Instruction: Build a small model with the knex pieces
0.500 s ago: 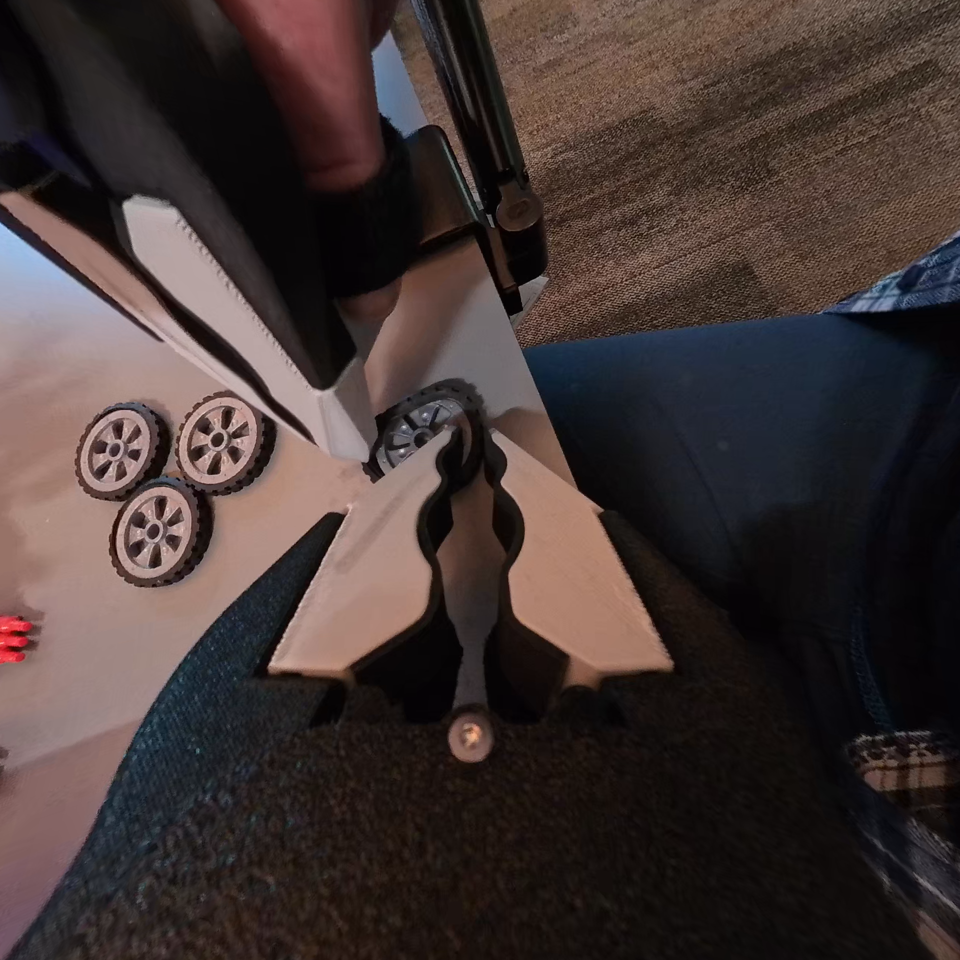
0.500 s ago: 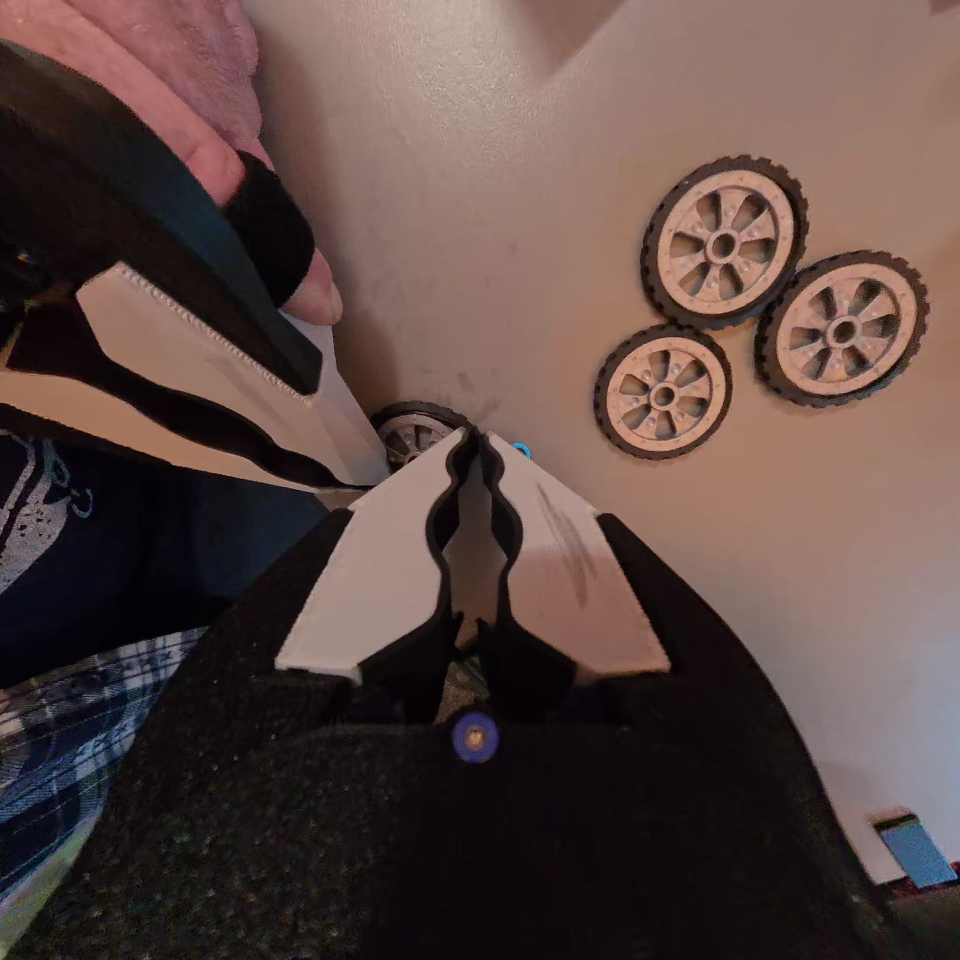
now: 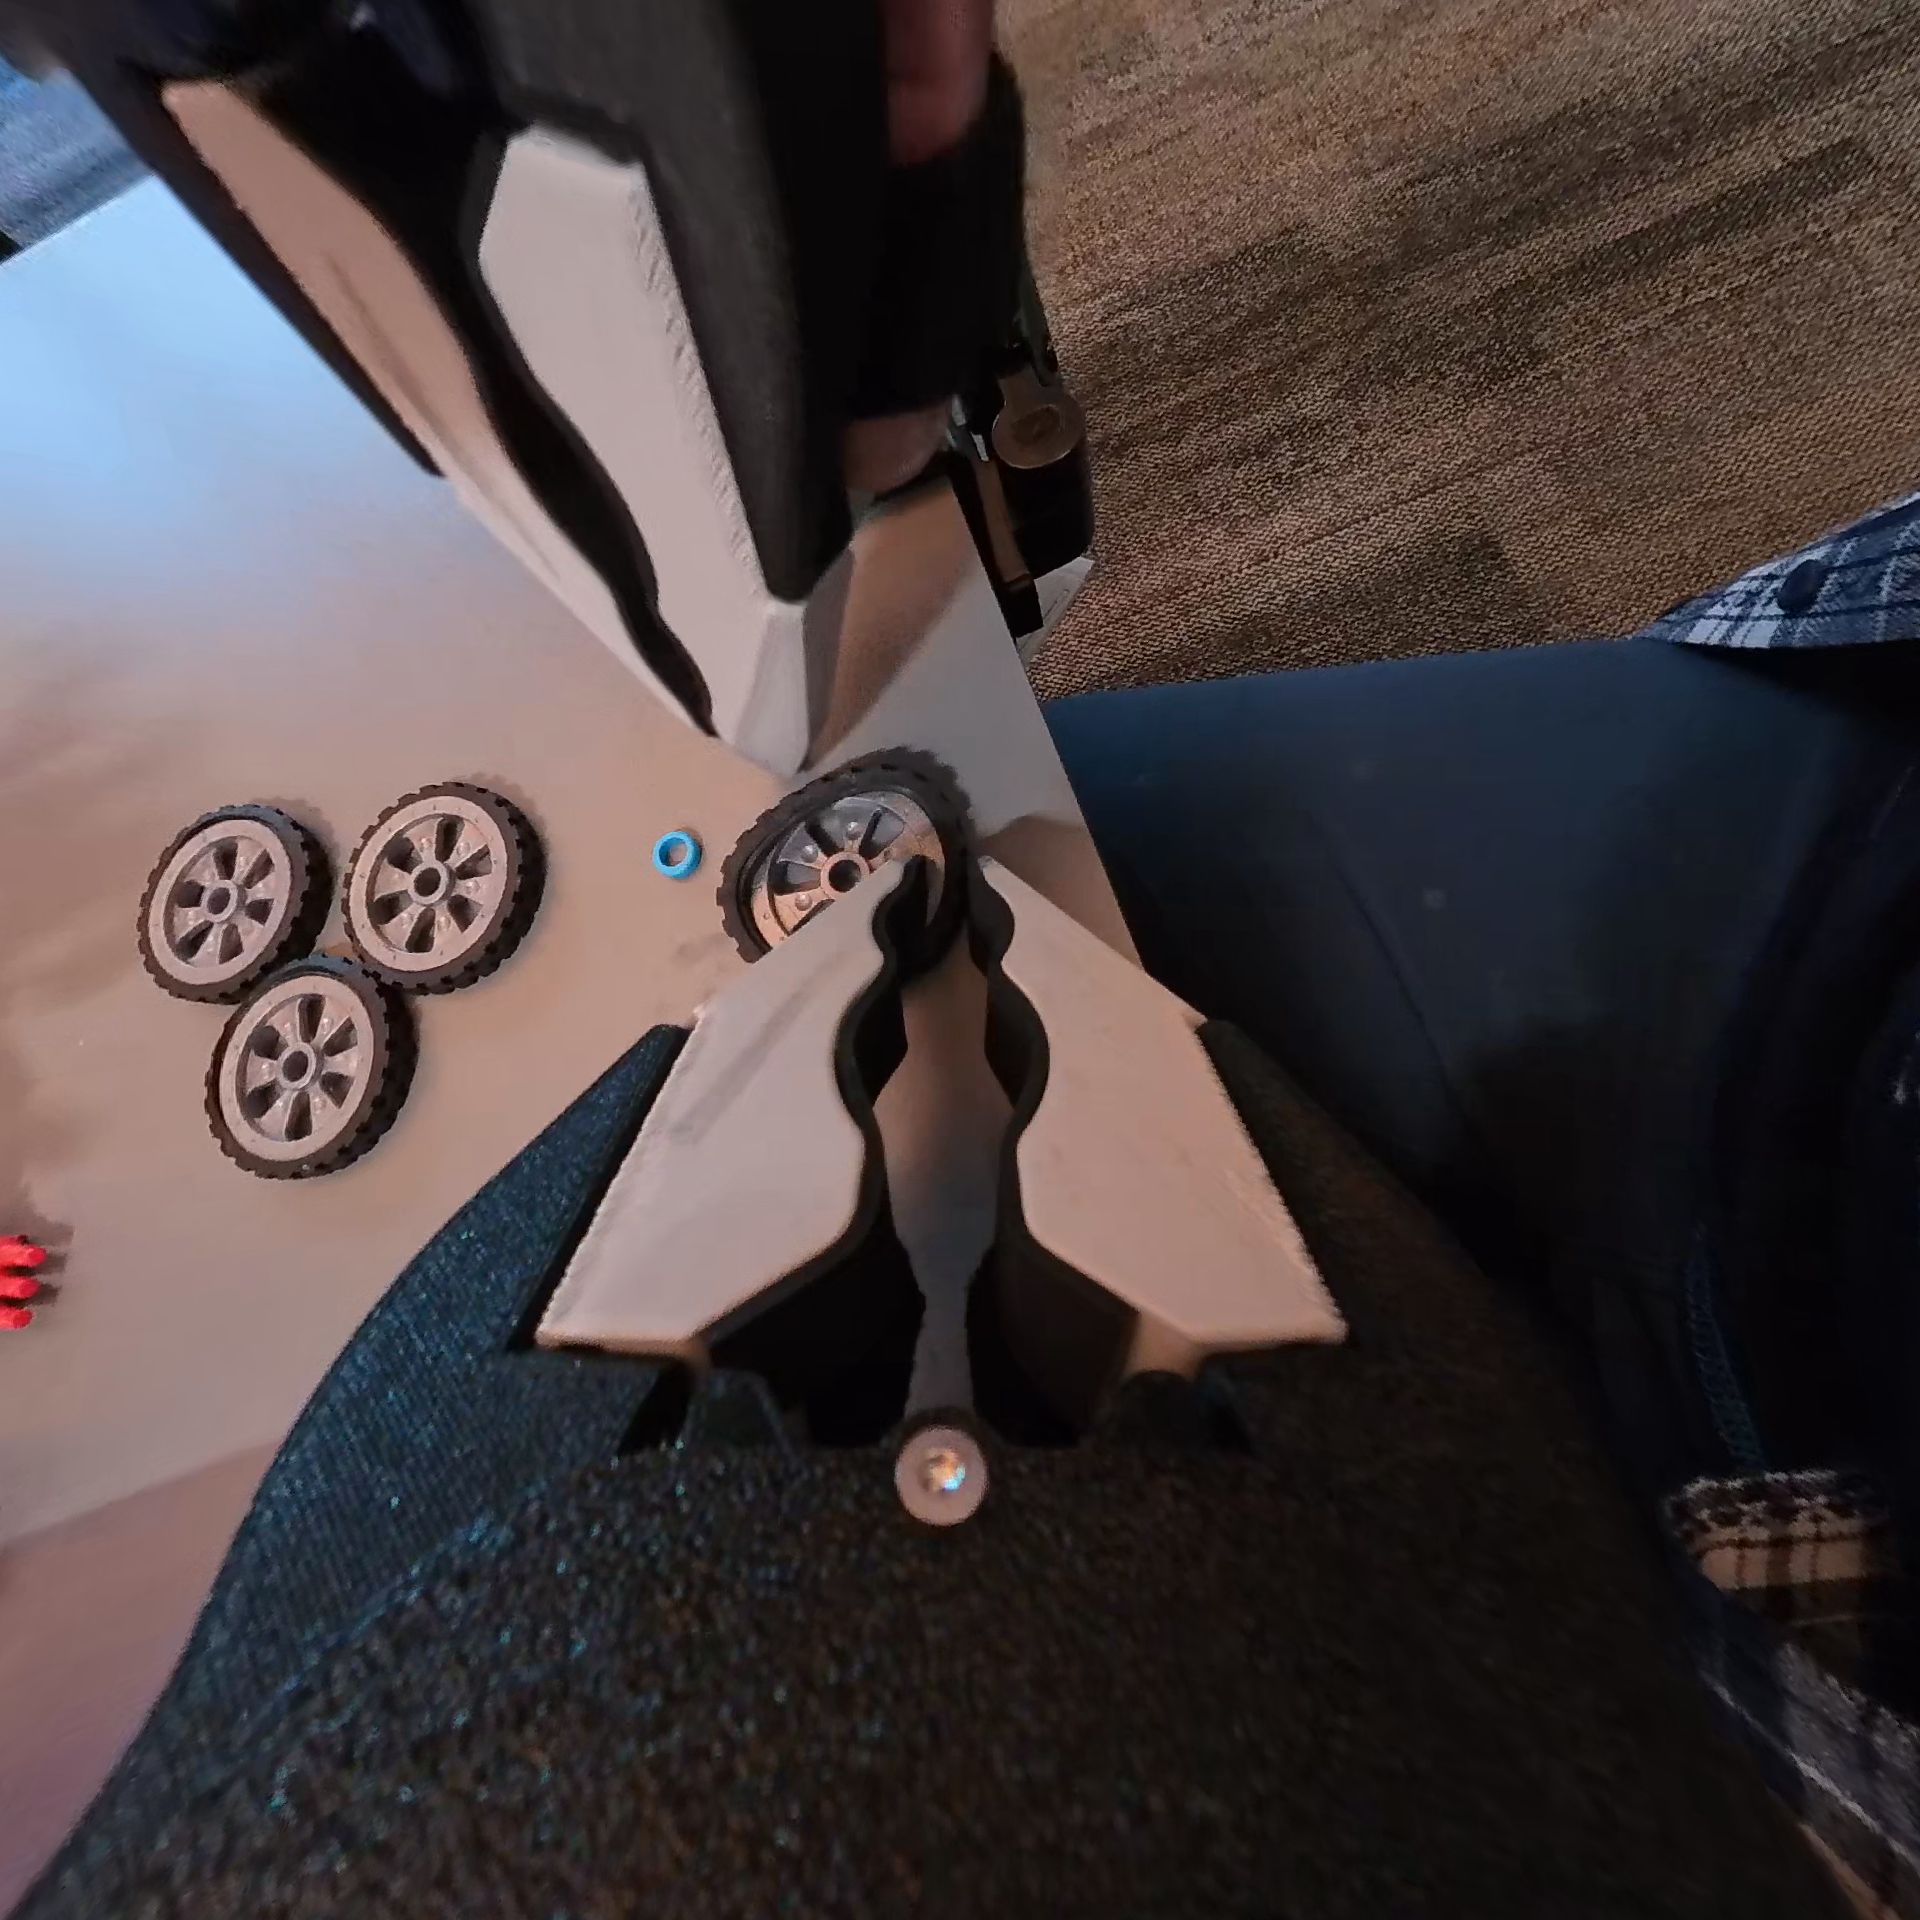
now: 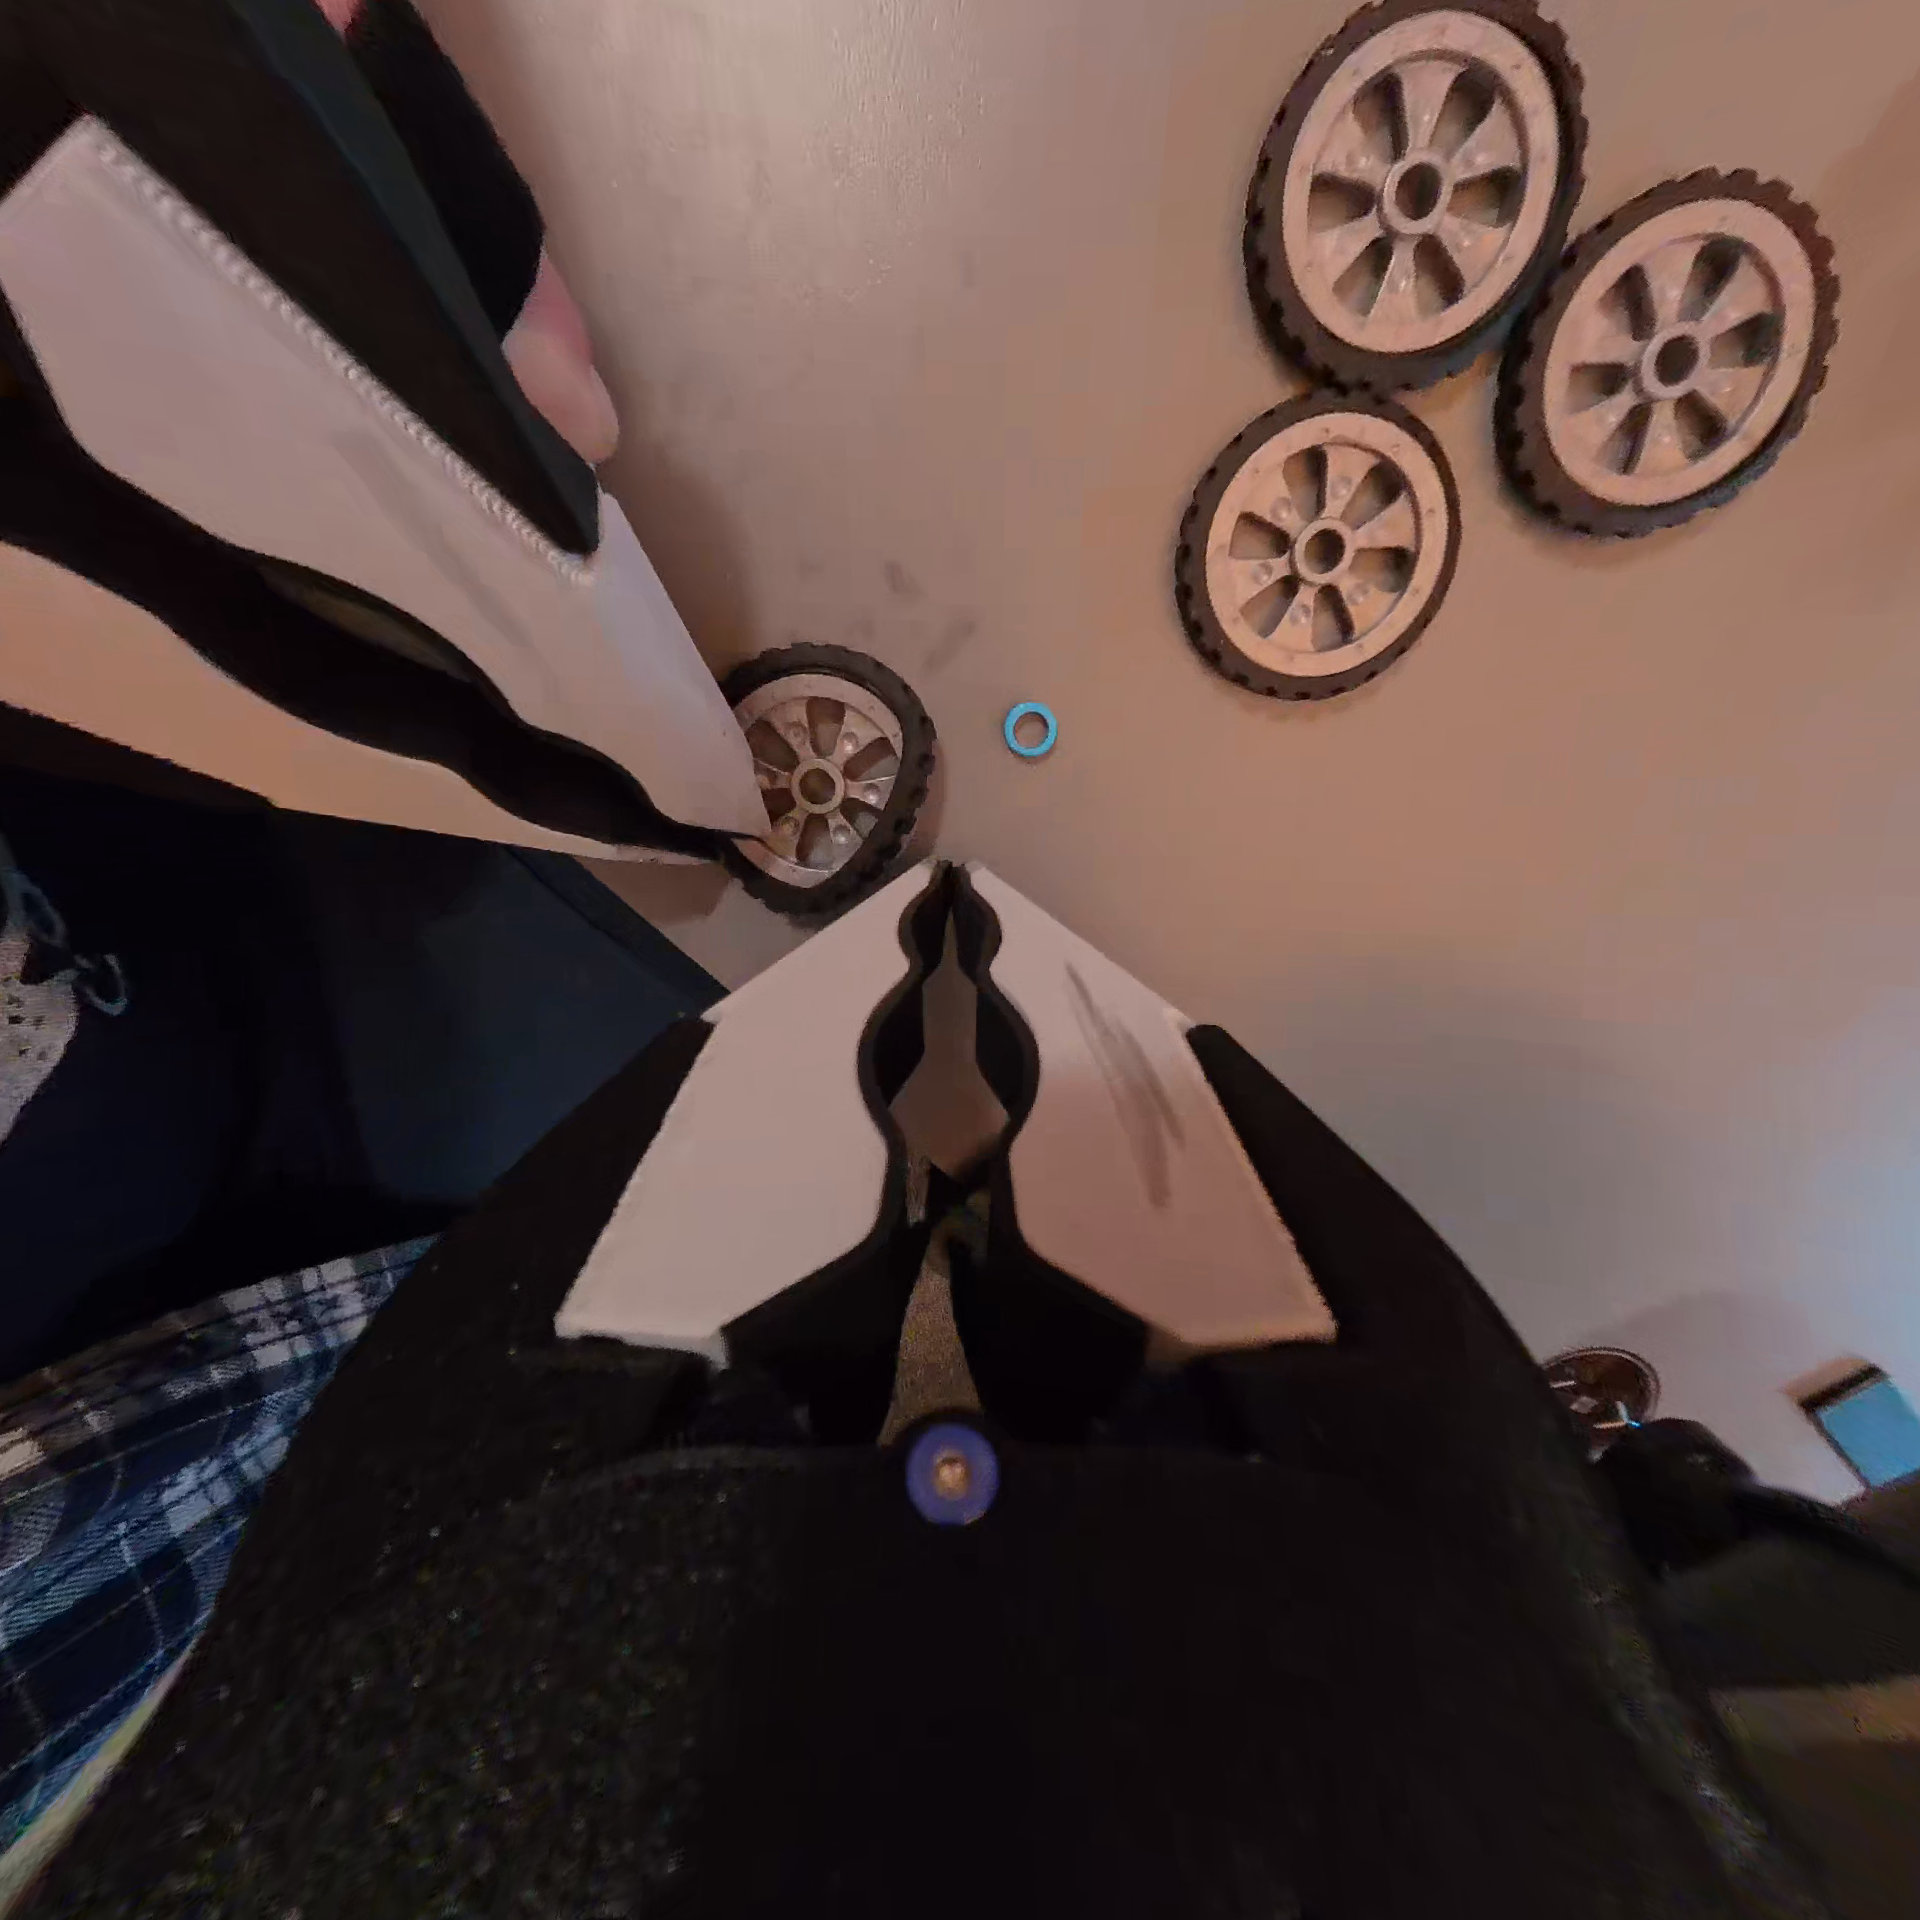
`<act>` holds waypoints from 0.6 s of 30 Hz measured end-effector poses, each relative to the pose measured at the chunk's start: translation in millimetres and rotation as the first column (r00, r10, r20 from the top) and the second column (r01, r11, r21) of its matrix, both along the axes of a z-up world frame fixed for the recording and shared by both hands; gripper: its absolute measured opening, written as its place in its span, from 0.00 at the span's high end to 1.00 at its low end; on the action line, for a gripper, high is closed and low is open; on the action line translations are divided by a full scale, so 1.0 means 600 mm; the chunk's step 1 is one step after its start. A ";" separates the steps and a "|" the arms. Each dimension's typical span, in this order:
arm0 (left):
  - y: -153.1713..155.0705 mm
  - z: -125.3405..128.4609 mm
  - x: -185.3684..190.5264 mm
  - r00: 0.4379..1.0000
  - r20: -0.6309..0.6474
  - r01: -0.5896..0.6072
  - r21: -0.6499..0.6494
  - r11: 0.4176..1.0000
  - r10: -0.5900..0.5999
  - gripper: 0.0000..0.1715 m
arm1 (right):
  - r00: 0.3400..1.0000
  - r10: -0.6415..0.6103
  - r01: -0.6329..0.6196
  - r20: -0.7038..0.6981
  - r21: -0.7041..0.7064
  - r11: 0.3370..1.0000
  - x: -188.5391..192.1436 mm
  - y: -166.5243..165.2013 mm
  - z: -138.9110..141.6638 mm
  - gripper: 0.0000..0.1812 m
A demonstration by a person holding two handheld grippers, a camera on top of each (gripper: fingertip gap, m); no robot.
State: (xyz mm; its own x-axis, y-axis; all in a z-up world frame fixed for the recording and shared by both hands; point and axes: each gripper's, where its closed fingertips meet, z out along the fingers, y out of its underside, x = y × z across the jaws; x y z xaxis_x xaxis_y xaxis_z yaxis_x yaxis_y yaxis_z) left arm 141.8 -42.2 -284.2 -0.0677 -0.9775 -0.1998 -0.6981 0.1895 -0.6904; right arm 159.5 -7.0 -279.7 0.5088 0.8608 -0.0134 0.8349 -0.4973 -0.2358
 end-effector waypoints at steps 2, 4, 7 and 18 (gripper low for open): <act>0.000 0.000 0.000 1.000 0.000 -0.001 -0.002 1.000 0.001 0.96 | 0.998 -0.028 0.029 -0.048 0.022 0.999 -0.003 0.001 0.010 0.99; 0.000 0.000 0.001 1.000 0.001 -0.002 -0.002 1.000 0.002 0.96 | 0.994 -0.050 0.054 -0.102 0.035 0.998 -0.012 0.001 0.022 0.97; 0.000 0.001 0.002 1.000 0.001 -0.001 -0.004 1.000 0.001 0.96 | 0.991 -0.063 0.067 -0.115 0.026 0.997 -0.020 -0.004 0.017 0.95; 0.001 0.002 0.002 1.000 0.001 0.001 0.000 1.000 -0.001 0.96 | 0.997 -0.051 0.054 -0.052 0.070 0.996 -0.021 -0.001 0.007 0.98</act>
State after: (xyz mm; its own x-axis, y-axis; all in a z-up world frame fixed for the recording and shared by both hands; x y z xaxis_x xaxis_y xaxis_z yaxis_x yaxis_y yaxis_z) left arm 143.3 -41.8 -283.2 -0.0682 -0.9774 -0.2001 -0.6972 0.1902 -0.6912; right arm 146.9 -7.5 -275.5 0.5536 0.8326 0.0204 0.7945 -0.5206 -0.3126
